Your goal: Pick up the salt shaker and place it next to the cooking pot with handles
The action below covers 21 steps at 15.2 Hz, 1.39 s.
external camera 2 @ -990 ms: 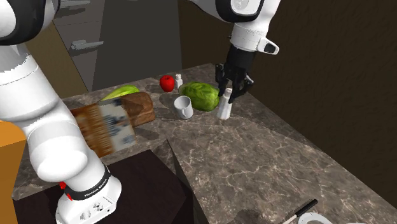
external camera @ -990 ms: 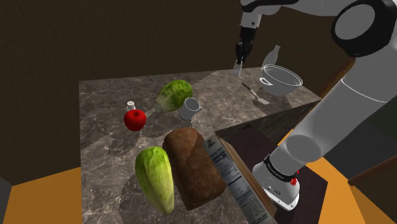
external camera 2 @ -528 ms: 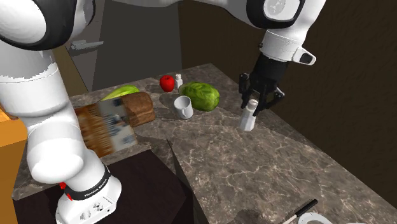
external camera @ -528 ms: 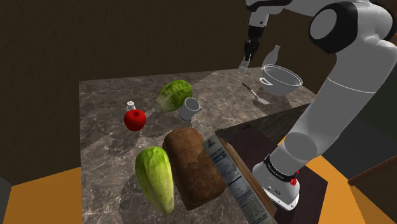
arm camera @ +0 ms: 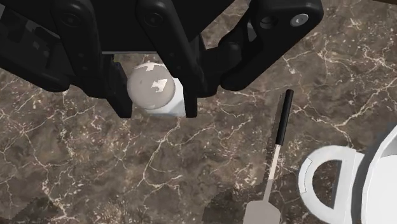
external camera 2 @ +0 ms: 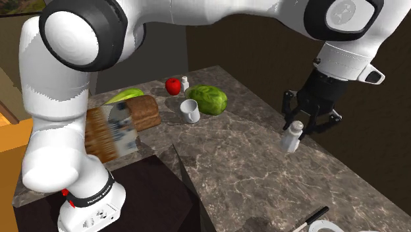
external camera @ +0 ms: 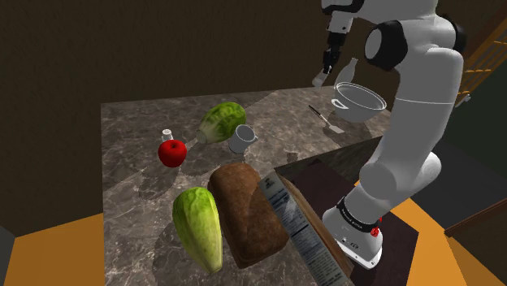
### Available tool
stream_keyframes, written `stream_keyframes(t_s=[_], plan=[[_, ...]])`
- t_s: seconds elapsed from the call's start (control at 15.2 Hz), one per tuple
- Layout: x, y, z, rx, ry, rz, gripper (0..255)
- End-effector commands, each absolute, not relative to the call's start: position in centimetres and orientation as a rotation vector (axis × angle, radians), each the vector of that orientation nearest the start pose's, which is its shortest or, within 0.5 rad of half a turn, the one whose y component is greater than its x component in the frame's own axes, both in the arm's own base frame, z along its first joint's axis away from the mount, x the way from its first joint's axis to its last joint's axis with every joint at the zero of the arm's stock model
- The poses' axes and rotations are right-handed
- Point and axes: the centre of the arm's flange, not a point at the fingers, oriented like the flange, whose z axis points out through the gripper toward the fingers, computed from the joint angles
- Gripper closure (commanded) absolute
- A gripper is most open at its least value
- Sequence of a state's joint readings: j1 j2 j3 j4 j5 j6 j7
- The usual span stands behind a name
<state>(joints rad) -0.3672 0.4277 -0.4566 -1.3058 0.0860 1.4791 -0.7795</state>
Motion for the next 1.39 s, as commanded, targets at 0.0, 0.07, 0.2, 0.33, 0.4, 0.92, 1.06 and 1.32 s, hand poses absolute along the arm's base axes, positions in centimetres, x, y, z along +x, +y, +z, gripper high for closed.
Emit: stream_keyframes(t_s=[0.0, 0.07, 0.2, 0.33, 0.4, 0.92, 1.06, 1.32], plan=[[48.8, -45.7, 50.3, -3.041, 0.041, 0.336, 255], [48.8, -47.1, 50.3, -3.041, 0.041, 0.336, 255], [48.9, -49.7, 50.3, -3.041, 0.041, 0.336, 255], [48.9, -52.0, 50.3, -3.041, 0.041, 0.336, 255], [48.9, -52.0, 49.7, -3.041, 0.041, 0.336, 255], [48.9, -52.0, 45.5, -3.041, 0.041, 0.336, 255], [48.9, -52.0, 44.4, -3.041, 0.041, 0.336, 255], [48.9, -52.0, 42.3, -3.041, 0.041, 0.336, 255]])
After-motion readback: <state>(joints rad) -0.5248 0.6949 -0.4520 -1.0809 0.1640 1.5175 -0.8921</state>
